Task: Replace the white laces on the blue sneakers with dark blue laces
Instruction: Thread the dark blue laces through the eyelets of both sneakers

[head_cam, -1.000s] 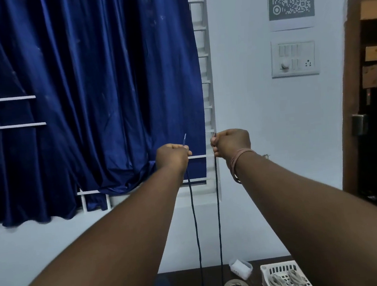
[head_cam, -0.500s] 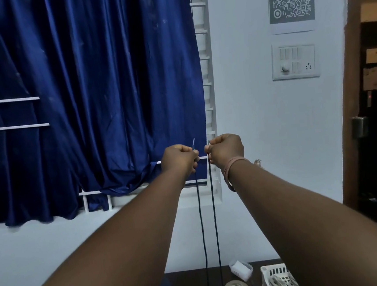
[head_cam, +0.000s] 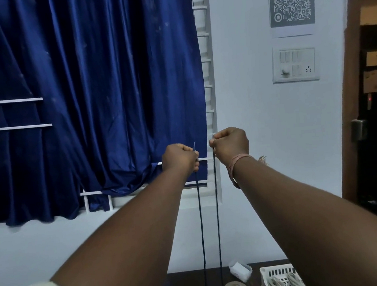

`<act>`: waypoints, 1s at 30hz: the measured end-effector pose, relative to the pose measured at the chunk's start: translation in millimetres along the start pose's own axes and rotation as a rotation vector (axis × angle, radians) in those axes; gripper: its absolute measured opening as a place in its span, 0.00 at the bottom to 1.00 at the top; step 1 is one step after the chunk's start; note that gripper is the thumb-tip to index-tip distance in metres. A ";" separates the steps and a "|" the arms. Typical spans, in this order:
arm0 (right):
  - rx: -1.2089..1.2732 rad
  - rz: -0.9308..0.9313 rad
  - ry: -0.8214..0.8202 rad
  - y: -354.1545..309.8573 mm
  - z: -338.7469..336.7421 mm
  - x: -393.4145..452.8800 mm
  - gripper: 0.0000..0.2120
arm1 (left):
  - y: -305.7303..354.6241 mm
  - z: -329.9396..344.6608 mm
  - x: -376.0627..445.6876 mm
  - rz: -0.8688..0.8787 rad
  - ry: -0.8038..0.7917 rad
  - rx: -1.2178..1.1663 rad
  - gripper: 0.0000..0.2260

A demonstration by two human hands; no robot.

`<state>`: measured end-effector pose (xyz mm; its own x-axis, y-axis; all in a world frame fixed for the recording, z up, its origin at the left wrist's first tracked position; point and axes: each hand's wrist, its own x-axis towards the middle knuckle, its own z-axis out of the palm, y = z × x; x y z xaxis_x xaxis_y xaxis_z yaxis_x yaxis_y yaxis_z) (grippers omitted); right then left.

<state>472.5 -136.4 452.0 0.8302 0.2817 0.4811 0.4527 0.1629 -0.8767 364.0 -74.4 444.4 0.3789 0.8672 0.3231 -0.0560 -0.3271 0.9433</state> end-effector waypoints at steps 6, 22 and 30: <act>-0.046 -0.008 -0.067 4.2 10.2 -8.7 0.06 | 1.1 -1.1 0.5 0.009 0.007 -0.006 0.02; -0.152 0.057 -0.127 70.7 11.6 -46.8 0.06 | -78.6 -21.0 -2.3 0.156 0.069 0.332 0.02; -0.658 -0.097 -0.447 214.2 -16.0 -153.4 0.08 | -264.4 -39.0 -80.2 0.059 -0.216 0.669 0.05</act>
<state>447.3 -159.9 190.3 0.6317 0.6697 0.3905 0.7306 -0.3460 -0.5886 312.4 -42.8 172.0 0.5712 0.7697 0.2851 0.4716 -0.5921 0.6535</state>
